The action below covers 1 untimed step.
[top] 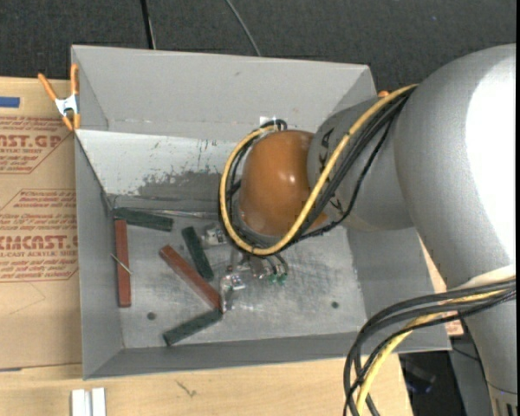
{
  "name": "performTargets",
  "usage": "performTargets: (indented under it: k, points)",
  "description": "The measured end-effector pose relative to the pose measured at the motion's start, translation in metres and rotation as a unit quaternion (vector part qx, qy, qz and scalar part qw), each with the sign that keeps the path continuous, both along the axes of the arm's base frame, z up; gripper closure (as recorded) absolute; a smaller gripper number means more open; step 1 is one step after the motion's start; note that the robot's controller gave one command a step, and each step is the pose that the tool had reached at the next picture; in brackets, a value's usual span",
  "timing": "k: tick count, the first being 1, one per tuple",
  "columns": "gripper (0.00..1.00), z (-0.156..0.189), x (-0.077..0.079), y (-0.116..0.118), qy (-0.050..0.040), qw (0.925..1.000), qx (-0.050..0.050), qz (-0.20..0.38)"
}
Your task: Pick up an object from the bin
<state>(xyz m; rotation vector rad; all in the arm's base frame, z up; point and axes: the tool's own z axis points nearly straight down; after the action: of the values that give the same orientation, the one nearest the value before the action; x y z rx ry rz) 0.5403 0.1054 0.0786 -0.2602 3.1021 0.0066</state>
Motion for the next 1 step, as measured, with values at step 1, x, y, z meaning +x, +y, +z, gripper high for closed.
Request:
performTargets:
  k: [1]
  points:
    - [0.0,-0.0021,-0.0322,0.0486,0.005,0.9999,-0.003,0.01]
